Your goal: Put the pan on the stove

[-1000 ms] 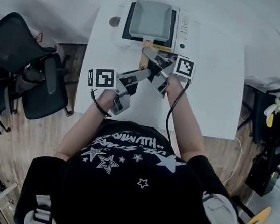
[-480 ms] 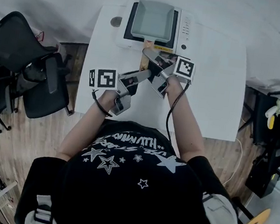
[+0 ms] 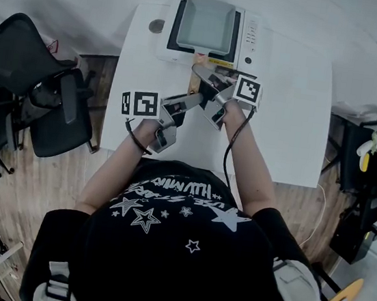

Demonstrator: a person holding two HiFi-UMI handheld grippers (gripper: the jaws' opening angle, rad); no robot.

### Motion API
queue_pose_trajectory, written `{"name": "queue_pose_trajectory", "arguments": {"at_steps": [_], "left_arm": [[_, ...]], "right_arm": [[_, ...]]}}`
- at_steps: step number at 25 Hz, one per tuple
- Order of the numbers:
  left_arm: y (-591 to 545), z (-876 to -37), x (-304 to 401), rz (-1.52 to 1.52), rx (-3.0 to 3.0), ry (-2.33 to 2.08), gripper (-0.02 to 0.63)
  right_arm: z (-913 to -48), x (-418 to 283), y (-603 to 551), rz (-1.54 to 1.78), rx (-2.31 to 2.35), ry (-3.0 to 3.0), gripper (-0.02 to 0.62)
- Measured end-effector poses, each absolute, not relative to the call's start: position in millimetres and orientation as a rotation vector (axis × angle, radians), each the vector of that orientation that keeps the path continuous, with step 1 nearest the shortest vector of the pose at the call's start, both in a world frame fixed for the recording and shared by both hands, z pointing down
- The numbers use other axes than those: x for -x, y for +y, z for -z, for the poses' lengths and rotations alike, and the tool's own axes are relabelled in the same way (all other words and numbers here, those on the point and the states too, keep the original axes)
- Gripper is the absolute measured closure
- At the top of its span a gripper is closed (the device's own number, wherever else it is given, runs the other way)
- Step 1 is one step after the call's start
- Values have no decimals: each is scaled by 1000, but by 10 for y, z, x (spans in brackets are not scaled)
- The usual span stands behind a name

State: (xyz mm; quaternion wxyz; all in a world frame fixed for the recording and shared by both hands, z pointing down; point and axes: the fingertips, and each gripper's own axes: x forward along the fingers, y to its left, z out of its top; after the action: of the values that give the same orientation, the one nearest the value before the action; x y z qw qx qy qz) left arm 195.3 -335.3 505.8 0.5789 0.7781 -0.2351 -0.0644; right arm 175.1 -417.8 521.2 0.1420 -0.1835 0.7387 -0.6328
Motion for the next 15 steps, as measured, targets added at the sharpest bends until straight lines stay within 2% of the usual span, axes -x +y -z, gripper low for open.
{"name": "queue_pose_trajectory", "arguments": {"at_steps": [15], "left_arm": [[-3335, -5056, -1944, 174, -1807, -511, 503]], "right_arm": [[-5246, -1769, -4189, 1828, 560, 2086, 462]]}}
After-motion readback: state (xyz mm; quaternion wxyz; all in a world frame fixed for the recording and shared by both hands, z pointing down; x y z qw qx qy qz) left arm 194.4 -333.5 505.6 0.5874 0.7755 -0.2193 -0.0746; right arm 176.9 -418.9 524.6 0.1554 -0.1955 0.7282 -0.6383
